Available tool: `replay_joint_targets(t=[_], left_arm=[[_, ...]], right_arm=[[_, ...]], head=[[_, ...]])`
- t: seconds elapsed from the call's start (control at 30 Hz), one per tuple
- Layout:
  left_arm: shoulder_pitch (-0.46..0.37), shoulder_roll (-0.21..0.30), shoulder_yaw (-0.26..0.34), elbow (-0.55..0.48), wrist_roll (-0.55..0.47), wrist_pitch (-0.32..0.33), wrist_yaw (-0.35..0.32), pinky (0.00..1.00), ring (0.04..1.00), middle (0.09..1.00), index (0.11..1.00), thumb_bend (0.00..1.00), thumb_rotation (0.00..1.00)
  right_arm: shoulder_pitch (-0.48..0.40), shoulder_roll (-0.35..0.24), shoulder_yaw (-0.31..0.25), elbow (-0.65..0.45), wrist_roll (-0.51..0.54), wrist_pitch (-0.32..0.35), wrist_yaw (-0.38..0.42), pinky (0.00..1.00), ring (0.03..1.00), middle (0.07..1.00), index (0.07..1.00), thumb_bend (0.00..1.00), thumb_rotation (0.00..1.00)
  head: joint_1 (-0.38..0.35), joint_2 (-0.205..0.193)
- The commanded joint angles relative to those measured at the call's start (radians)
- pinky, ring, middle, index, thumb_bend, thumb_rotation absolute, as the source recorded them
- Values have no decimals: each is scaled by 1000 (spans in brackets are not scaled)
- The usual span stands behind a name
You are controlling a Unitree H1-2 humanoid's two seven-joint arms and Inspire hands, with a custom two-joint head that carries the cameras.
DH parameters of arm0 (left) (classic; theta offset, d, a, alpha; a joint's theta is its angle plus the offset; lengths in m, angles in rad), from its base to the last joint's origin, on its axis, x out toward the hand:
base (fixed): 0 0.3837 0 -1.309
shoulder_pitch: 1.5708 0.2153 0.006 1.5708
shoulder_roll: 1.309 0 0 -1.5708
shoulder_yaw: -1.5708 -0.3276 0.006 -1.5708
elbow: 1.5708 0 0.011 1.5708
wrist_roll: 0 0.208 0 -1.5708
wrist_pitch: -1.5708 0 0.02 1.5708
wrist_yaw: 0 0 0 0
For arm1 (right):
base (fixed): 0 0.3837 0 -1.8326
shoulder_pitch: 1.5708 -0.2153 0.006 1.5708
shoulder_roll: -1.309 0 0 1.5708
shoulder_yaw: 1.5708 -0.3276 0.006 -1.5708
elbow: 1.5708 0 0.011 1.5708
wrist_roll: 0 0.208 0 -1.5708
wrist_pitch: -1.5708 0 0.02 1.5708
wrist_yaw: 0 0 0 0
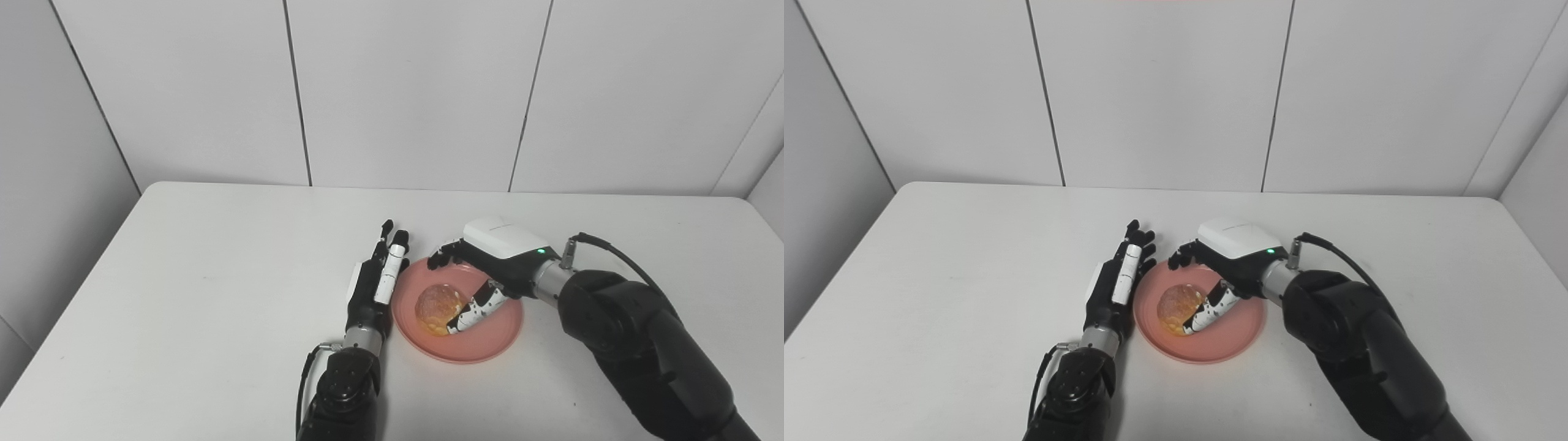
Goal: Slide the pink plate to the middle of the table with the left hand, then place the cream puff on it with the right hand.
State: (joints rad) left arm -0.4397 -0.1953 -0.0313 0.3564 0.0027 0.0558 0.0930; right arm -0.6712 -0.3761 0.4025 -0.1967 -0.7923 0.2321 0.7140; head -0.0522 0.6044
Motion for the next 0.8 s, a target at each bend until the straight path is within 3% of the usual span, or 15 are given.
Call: replay_joint_targets(t=[0.0,0.07,0.13,0.27,0.37,0.43,0.47,0.5,0.63,0.77], left_arm=[[28,1,5,39,-6,46,-2,961,944,938,1000,825,898],[28,1,6,40,-5,44,1,954,936,932,1000,825,900],[28,1,7,40,-6,45,2,951,930,928,1000,833,896],[26,4,10,39,-12,47,-4,951,933,929,1000,837,895],[24,6,13,40,-15,45,-6,955,940,934,1000,832,895],[25,3,16,35,-14,40,-1,958,943,935,1000,834,902],[25,1,18,35,-12,30,4,966,947,936,1000,832,905],[25,0,18,37,-7,15,10,968,947,936,1000,831,905],[19,14,-5,78,83,-125,76,970,916,918,1000,819,918],[10,16,-9,117,151,-242,148,969,919,912,977,873,937]], right_arm=[[-15,-13,-37,-69,10,27,-2,585,731,749,694,1000,324],[-2,-14,-55,-103,15,35,2,588,729,751,688,1000,319],[13,-14,-77,-133,30,42,3,670,766,763,692,1000,304],[40,-2,-130,-157,89,36,-30,735,822,780,690,1000,296],[71,30,-190,-122,168,-7,-122,643,732,740,666,961,316],[94,62,-227,-90,211,-17,-190,606,691,718,675,881,397],[106,81,-243,-70,231,-18,-225,619,709,734,691,851,480],[118,100,-258,-45,255,-27,-261,622,712,737,694,848,492],[164,255,-399,154,551,-151,-400,697,774,785,752,876,804],[192,396,-527,299,757,-249,-512,790,806,827,827,919,883]], head=[[1,-1],[0,-2],[0,-2],[-6,-2],[-8,-6],[-7,-4],[-7,-4],[-10,-5],[-9,-8],[-6,-7]])
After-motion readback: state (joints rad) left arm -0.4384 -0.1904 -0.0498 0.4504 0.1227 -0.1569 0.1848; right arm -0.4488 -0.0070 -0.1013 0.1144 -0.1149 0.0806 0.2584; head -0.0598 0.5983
